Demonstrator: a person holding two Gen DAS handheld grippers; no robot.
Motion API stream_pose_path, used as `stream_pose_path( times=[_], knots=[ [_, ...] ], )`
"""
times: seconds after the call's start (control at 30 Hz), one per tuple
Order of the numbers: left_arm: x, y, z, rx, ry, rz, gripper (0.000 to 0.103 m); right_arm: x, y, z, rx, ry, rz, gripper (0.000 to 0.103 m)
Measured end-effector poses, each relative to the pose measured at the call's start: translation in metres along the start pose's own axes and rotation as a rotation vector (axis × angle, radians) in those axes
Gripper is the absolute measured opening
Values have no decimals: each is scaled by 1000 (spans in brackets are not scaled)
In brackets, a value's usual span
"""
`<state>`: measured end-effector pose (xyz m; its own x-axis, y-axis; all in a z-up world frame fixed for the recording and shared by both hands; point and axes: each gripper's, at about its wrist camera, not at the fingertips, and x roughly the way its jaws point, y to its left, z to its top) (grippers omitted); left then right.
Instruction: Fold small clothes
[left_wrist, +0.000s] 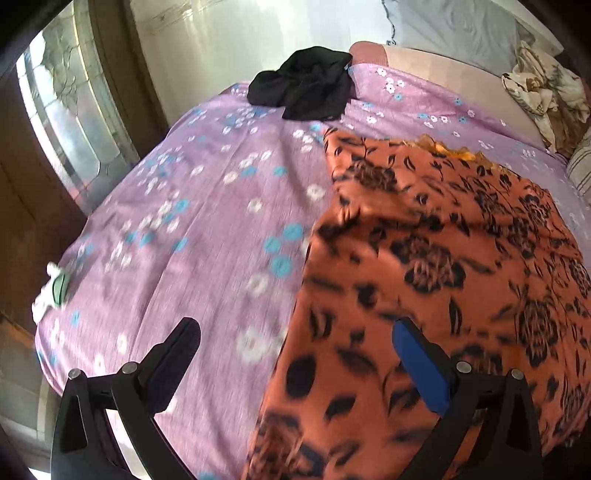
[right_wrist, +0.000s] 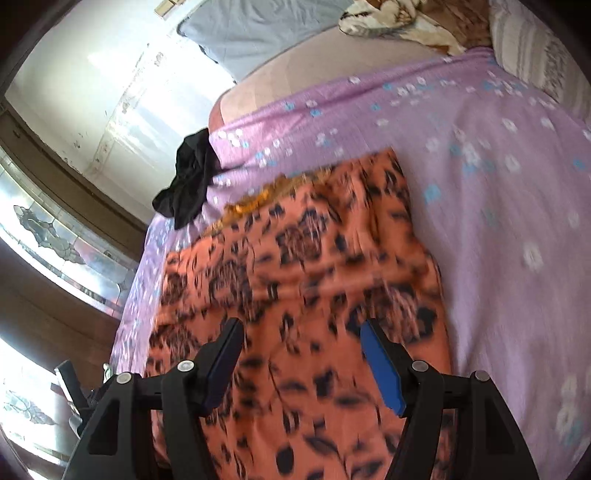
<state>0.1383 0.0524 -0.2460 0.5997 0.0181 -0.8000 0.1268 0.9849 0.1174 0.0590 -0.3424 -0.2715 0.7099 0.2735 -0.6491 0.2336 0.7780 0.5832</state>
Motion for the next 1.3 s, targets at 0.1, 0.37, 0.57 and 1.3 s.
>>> stream_pose_path(
  times=[0.1, 0.37, 0.57, 1.3],
  knots=[
    [-9, 3, -16, 6, 17, 4, 103, -8, -4, -19, 14, 16, 8, 70],
    [-71, -6, -32, 56, -94, 20, 103, -47, 8, -53, -24, -29, 35, 70],
    [-113, -4, -24, 57, -181, 14, 103, -76, 14, -67, -53, -57, 47, 70],
    [-129, 10, -26, 14, -202, 37, 103, -111, -4, -89, -43, -25, -48, 70]
  ],
)
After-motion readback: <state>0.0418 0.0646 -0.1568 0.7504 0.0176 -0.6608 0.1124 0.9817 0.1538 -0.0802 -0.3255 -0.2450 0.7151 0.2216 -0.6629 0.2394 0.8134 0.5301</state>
